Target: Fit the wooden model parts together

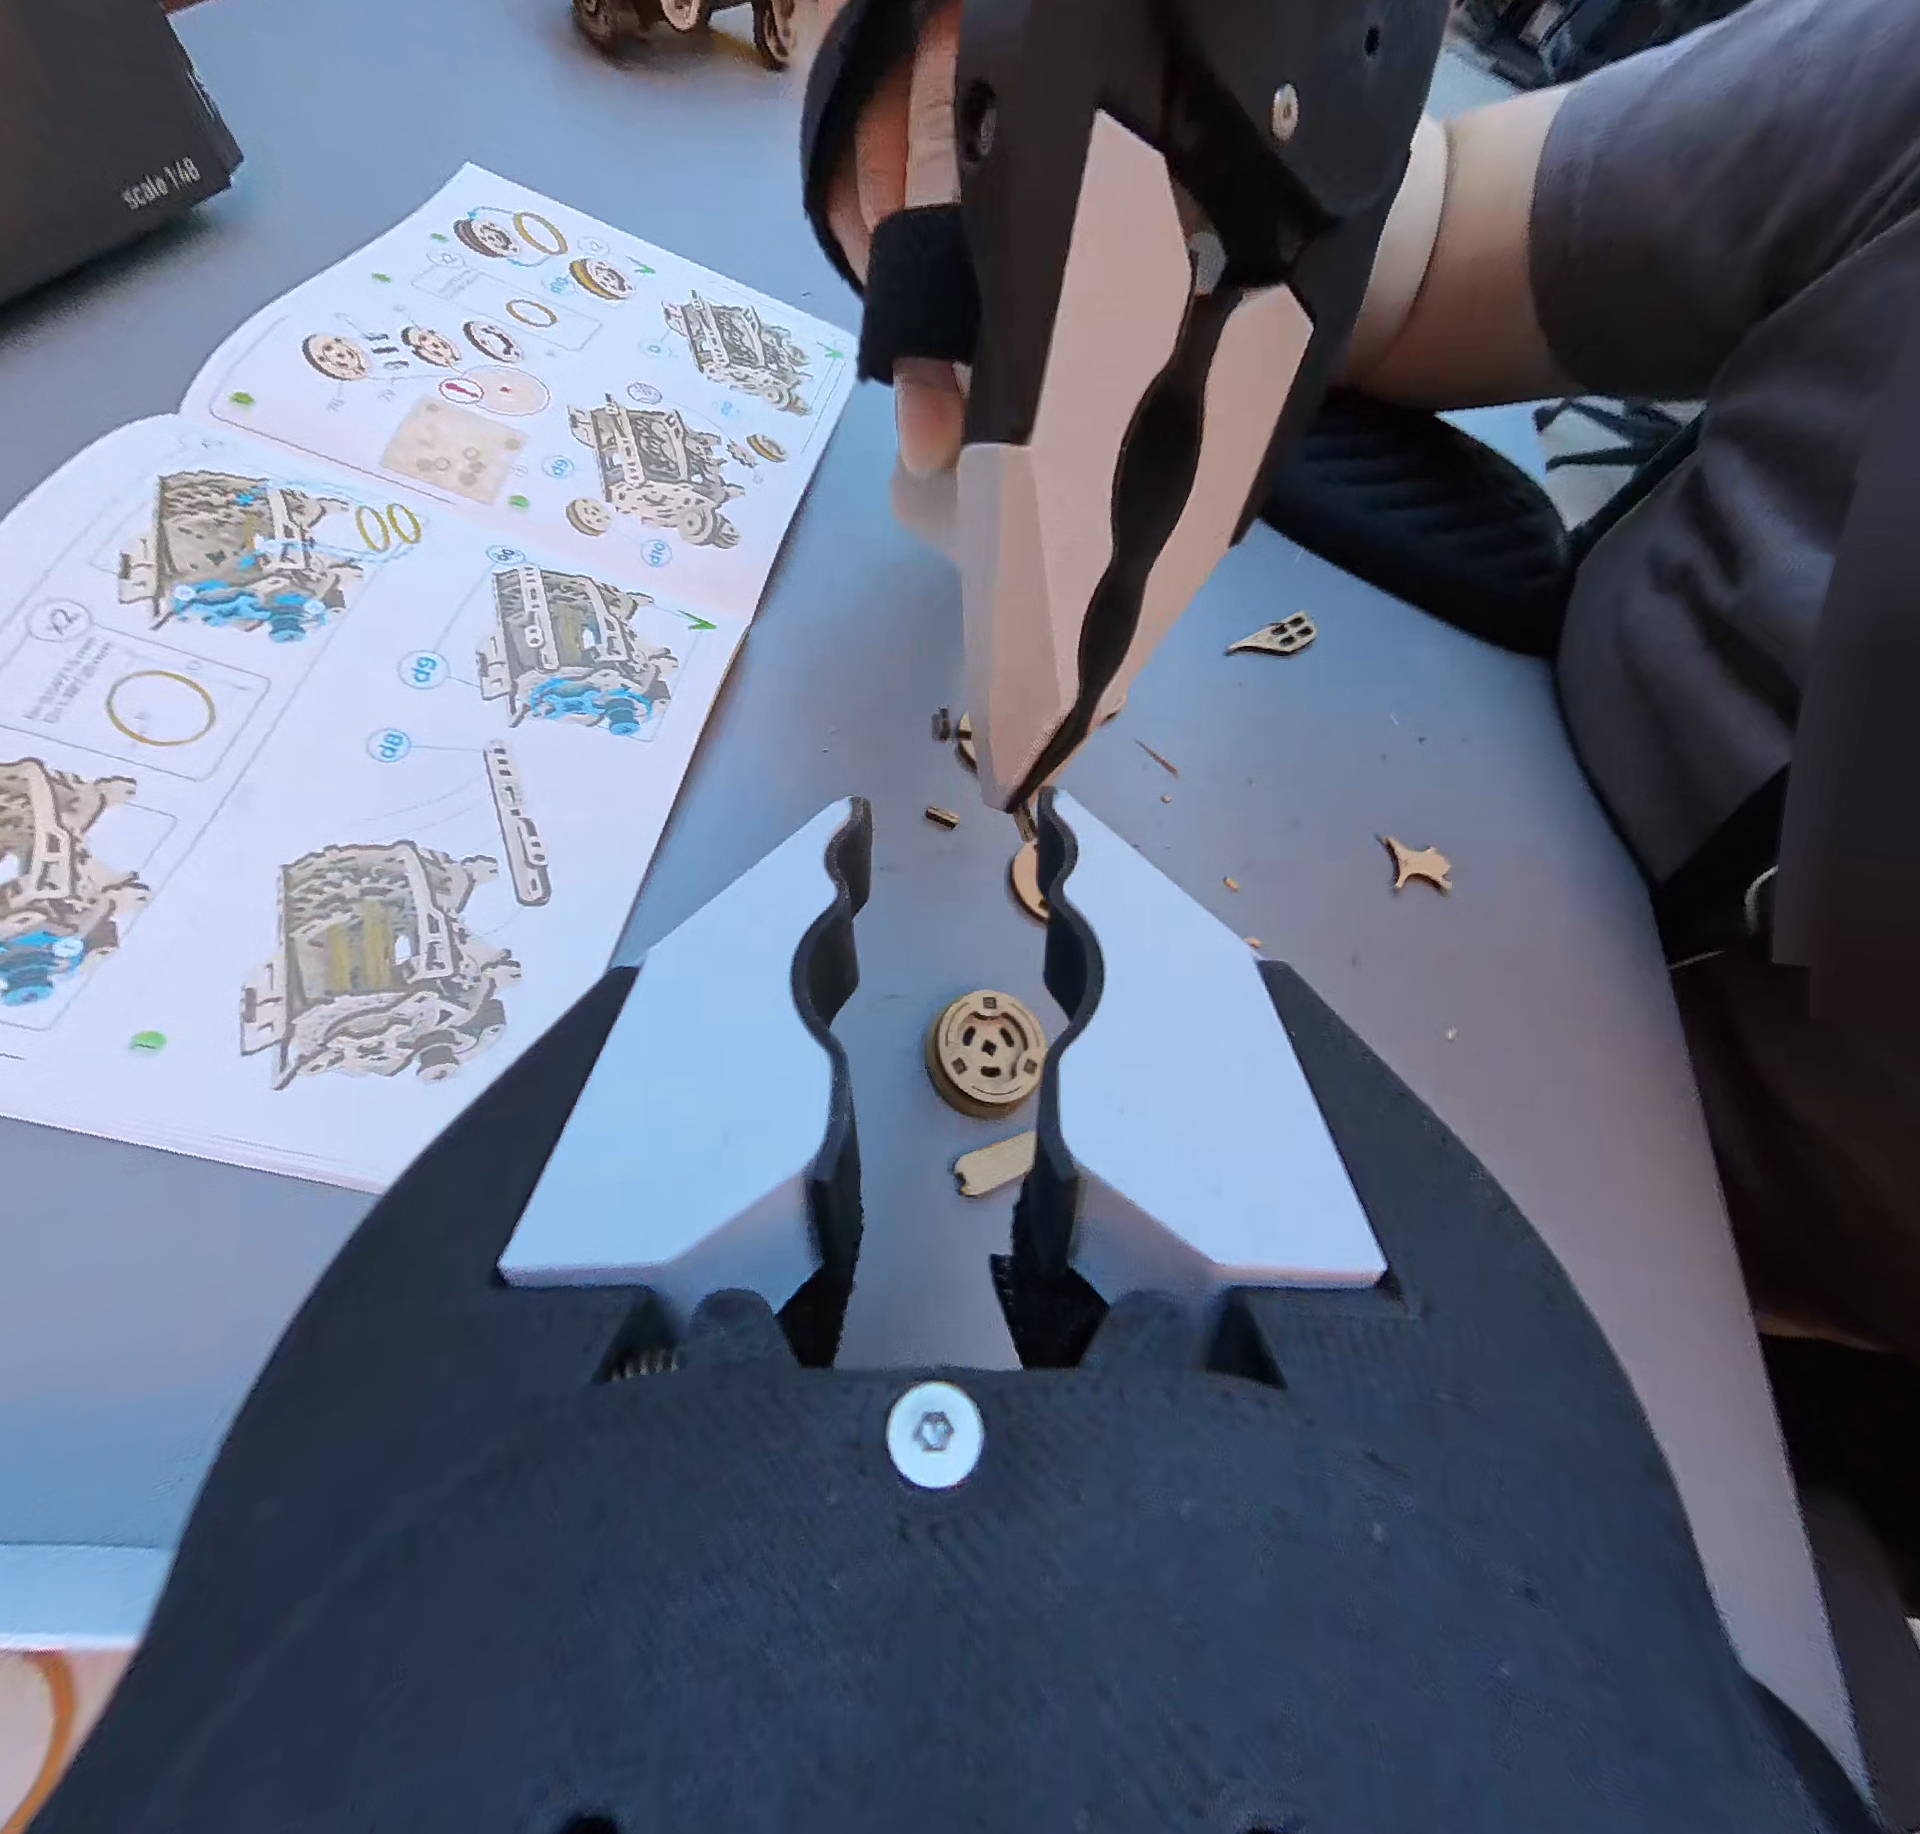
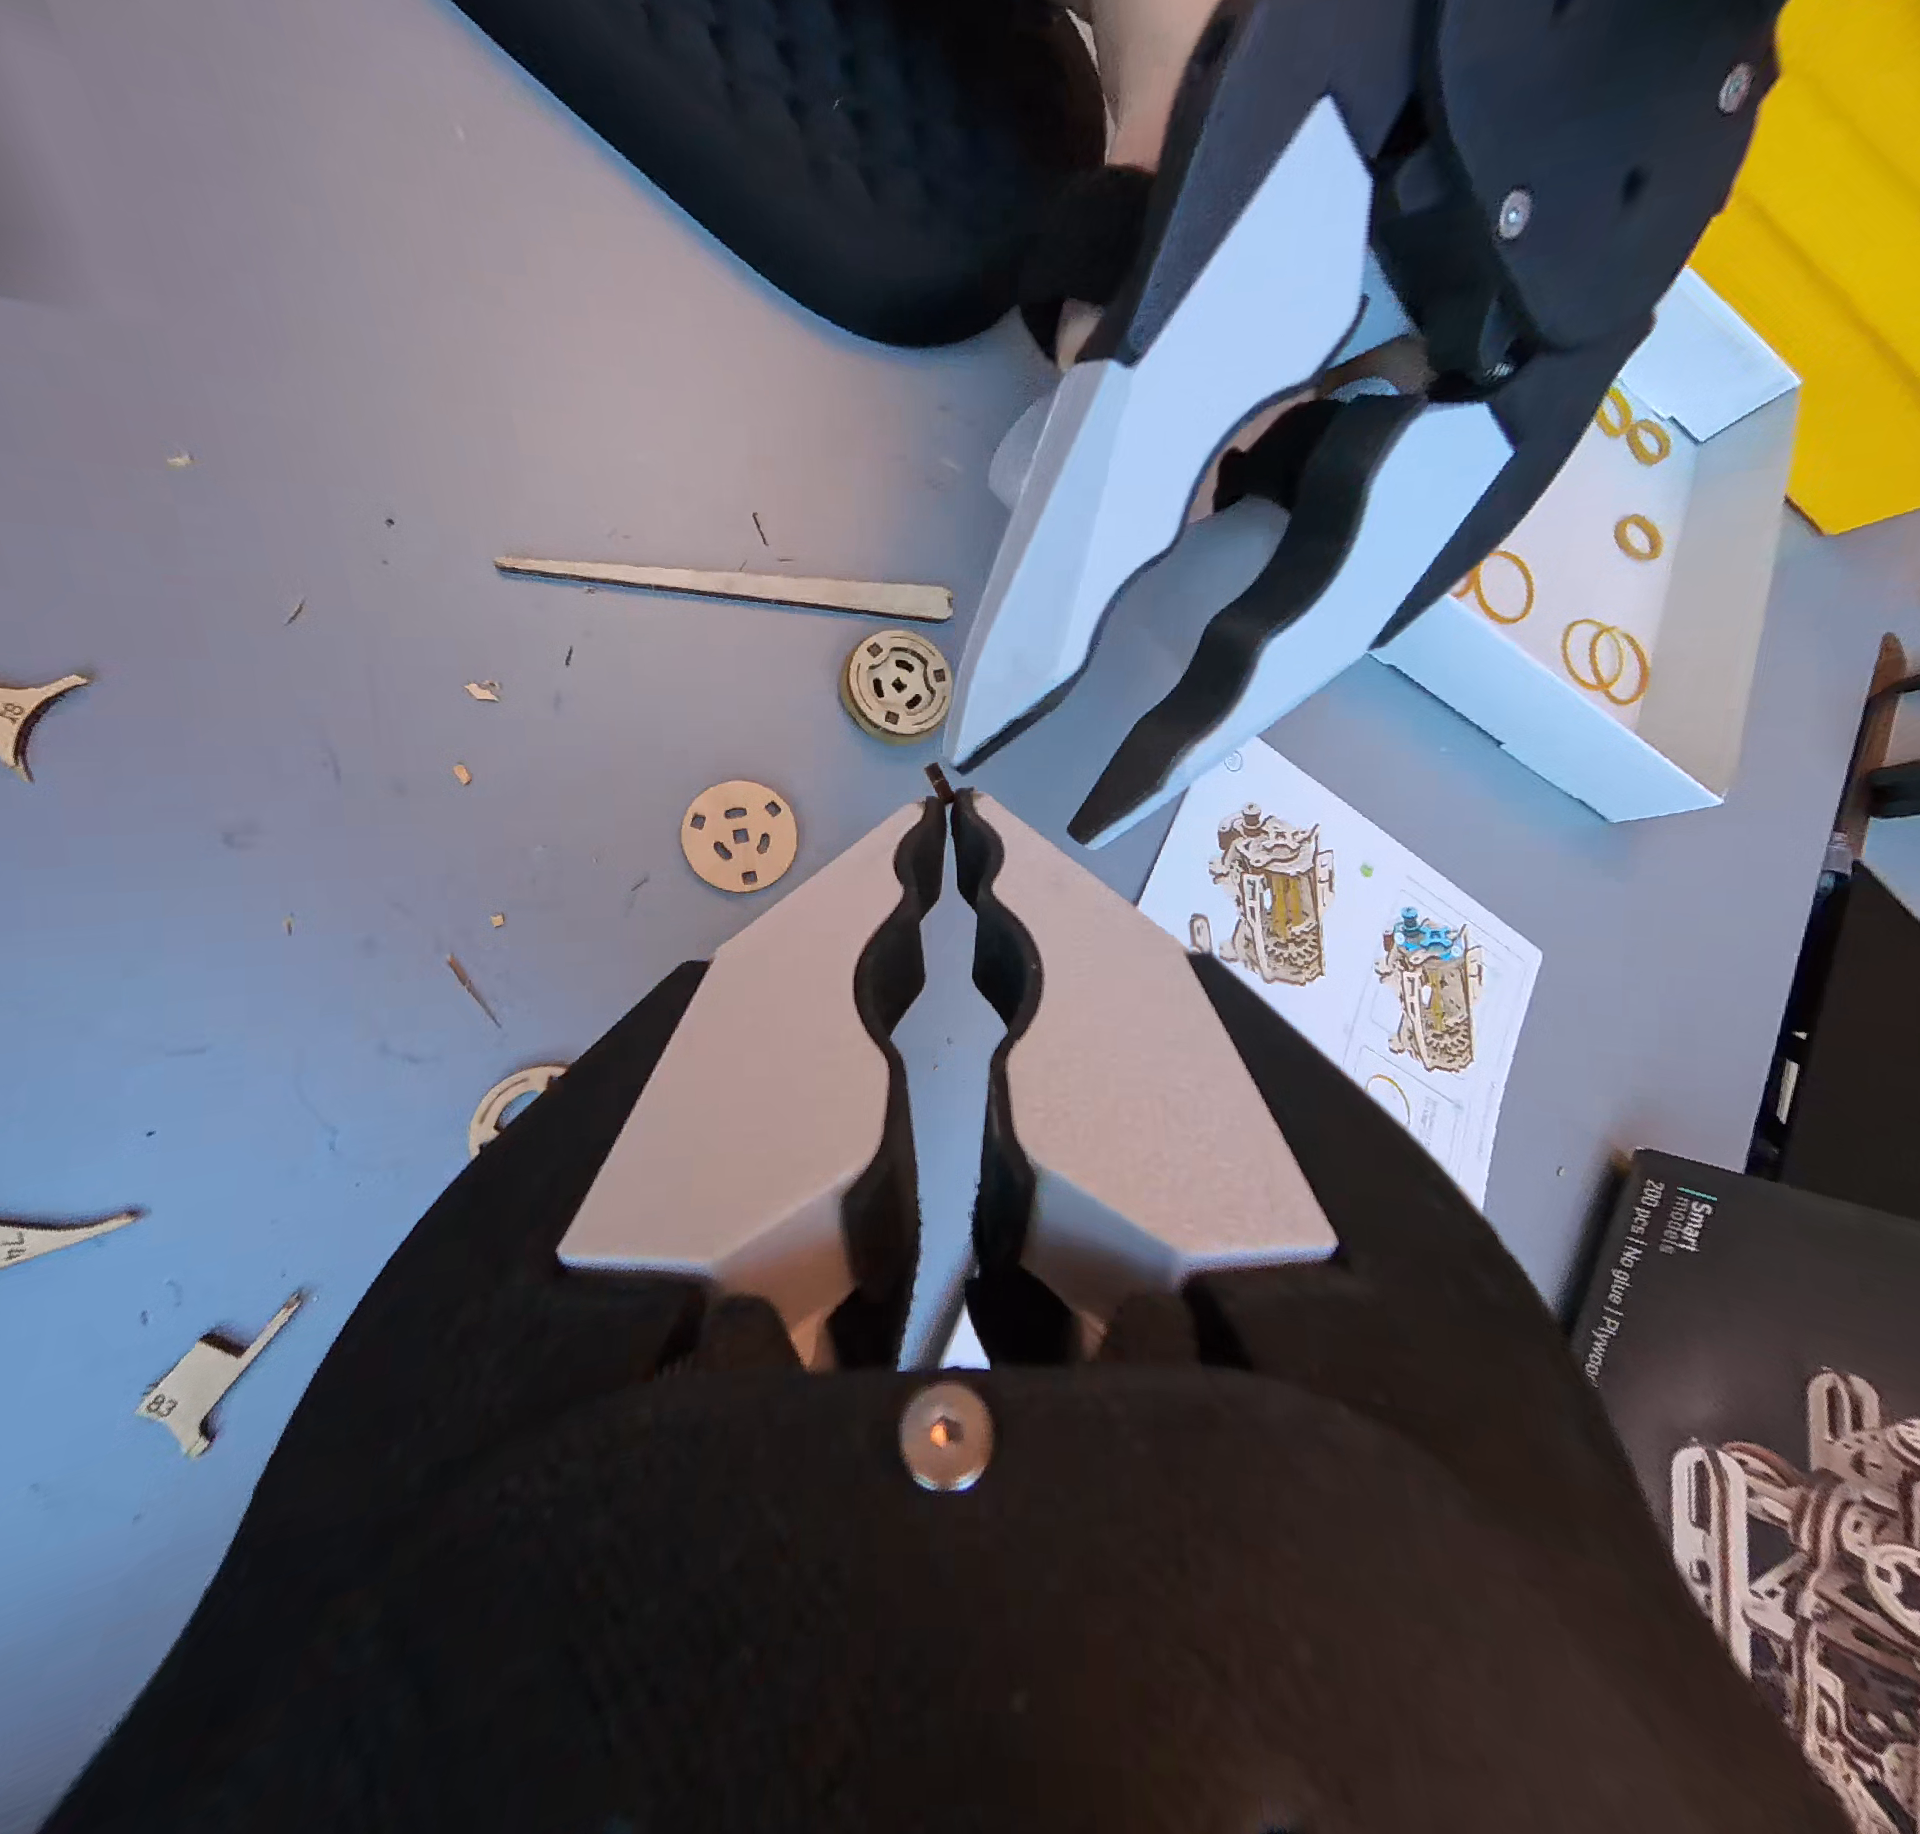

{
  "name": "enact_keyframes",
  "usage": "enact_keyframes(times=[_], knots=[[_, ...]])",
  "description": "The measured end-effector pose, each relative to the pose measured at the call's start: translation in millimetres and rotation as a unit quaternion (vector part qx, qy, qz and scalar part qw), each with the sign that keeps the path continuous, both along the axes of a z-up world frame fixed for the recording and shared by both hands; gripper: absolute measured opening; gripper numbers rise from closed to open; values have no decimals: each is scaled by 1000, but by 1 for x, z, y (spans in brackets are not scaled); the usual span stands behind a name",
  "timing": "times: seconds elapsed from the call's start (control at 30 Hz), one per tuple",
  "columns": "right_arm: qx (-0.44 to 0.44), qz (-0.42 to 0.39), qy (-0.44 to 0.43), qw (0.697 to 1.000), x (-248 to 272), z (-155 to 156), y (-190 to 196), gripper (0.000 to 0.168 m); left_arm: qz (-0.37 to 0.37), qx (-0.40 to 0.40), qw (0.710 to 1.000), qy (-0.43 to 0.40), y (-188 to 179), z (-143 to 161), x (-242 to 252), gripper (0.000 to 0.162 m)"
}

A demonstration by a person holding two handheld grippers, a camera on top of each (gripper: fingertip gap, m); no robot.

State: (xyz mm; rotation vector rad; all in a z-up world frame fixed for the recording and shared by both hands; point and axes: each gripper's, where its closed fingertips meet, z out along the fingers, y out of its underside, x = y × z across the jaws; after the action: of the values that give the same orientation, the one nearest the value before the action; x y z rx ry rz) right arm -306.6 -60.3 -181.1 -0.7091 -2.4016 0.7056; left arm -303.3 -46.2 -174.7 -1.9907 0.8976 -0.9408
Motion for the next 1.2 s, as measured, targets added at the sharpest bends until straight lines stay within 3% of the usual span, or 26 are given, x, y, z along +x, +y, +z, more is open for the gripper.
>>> enact_keyframes(times=[0.4,0.87,1.2], knots=[[0,2,19,1000,-5,-1,0,0,-43,-35,998,1,-11,-10,12,11],[-24,36,61,997,-3,13,-11,0,-78,-15,996,-27,-21,3,13,5],[-81,8,62,995,-11,10,-1,2,-24,40,999,-19,-12,22,-16,0]])
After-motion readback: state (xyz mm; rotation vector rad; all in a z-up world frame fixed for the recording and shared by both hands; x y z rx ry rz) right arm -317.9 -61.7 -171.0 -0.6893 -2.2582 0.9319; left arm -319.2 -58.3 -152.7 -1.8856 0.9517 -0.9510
